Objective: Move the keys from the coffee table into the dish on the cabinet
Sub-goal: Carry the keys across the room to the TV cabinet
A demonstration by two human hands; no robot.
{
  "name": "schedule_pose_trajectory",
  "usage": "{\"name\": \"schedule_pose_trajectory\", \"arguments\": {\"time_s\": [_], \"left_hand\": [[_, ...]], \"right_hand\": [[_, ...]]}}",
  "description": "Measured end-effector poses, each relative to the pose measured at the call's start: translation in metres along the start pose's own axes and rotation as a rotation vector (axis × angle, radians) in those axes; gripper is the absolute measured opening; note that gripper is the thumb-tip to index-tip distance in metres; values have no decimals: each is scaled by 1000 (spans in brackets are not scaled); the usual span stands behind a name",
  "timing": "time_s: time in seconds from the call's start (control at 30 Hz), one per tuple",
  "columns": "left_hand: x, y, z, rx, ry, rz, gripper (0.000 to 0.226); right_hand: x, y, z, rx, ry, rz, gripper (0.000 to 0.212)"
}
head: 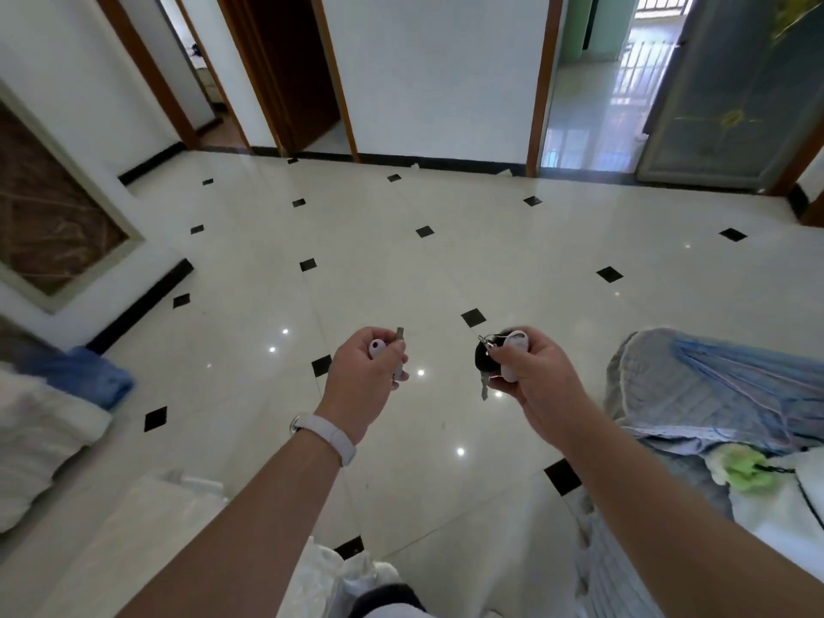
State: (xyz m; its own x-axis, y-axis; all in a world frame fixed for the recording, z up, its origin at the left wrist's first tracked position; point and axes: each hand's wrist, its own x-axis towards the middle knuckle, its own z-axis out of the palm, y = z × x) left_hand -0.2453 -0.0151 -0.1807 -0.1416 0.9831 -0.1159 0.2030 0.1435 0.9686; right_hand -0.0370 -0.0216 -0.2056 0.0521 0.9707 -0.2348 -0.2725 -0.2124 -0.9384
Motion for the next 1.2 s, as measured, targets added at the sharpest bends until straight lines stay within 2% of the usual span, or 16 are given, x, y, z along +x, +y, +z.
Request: {"name": "schedule_pose_trajectory", "arguments": {"time_s": [0.27,0.4,0.5,0.73,0.93,1.07,1.2], "left_hand": [[85,-15,-19,-77,75,-72,6],[145,-27,-35,-118,83,-96,4],[197,-30,-57,-152,116,-118,7],[304,-23,-134,-193,177,-120,10],[361,-20,-196,-213,283,-122,6],[392,-25,-231,-212,380,-143,6],[424,-36,-262,-198,469,-188,6]], "right_hand": [[89,6,39,-80,-50,73,26],[145,2,71,-120,-56,79,18],[193,-4,103,-155,-54,95,19],[301,-22,208,-201,-131,50,8],[362,-23,290,-243,-240,74,18],[405,-16,337,-273,-300,82,8],[451,-4,386,-307,-386,111,8]]}}
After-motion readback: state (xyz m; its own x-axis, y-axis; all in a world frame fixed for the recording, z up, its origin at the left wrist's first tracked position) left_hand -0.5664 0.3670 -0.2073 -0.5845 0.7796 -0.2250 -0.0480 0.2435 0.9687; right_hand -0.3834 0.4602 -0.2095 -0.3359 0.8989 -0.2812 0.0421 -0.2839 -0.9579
